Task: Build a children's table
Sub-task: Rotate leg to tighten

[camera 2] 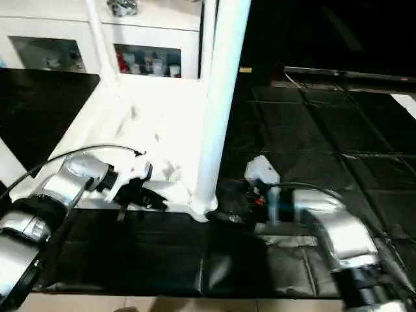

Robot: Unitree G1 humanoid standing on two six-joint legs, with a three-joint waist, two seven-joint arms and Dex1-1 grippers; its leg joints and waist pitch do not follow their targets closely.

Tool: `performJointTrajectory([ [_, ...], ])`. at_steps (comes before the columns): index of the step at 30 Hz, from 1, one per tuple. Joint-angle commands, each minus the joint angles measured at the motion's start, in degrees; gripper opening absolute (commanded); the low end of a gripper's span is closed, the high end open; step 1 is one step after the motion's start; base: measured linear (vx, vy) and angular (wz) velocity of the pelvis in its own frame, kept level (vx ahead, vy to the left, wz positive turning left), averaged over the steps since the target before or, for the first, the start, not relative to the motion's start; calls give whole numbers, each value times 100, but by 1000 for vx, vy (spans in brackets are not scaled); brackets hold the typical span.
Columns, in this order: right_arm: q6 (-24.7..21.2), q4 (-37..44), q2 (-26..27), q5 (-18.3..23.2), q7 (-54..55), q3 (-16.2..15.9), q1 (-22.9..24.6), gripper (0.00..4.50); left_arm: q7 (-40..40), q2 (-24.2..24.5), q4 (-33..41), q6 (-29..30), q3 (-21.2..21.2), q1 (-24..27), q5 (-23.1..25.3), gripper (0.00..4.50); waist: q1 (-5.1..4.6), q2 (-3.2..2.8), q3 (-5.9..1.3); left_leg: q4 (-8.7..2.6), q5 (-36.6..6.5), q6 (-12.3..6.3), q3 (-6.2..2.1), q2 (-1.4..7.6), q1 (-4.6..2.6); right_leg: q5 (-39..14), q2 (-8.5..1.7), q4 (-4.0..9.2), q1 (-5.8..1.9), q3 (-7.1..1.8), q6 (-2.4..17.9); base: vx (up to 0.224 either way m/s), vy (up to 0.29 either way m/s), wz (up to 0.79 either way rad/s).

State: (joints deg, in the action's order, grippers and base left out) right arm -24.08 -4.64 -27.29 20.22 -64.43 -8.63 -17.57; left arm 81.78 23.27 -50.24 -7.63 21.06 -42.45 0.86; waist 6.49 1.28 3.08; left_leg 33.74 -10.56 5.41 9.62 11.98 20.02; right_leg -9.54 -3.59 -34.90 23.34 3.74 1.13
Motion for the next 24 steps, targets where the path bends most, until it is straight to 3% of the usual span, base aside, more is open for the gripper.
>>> performJointTrajectory([
  [1,68,-115,-9,40,-187,-67,-109,450,213,-95,242,-17,120,227,-51,6,-2,3,-363,-391,-1309,-78,-8,127,-21,-1916,-431,465,-317,-249,980,0,0,0],
  [7,355,-641,-16,21,-876,-288,-312,376,555,109,817,114,176,514,-100,0,-12,0,-366,-394,-1317,-105,0,141,-8,-1858,-444,447,-313,-249,1031,0,0,0],
  [11,447,-832,-50,-17,-1112,-372,-412,358,720,181,943,161,206,547,-133,0,3,-15,-363,-389,-1286,-140,20,142,-33,-1798,-419,456,-292,-259,1053,0,0,0],
  [12,525,-995,-70,-64,-1278,-445,-511,345,833,240,1050,179,249,572,-131,0,3,26,-368,-386,-1280,-146,26,143,-32,-1726,-416,444,-297,-257,1081,0,0,0],
  [14,652,-1228,-60,-155,-1397,-526,-660,328,922,298,1148,187,299,593,-104,0,-7,6,-367,-389,-1275,-139,18,138,-18,-1737,-419,428,-300,-244,1114,0,0,0],
  [24,882,-1646,26,-272,-1671,-663,-904,249,856,339,1376,316,296,650,-21,0,-13,23,-371,-381,-1215,-165,25,137,-14,-1763,-425,427,-302,-251,1094,0,0,0],
])
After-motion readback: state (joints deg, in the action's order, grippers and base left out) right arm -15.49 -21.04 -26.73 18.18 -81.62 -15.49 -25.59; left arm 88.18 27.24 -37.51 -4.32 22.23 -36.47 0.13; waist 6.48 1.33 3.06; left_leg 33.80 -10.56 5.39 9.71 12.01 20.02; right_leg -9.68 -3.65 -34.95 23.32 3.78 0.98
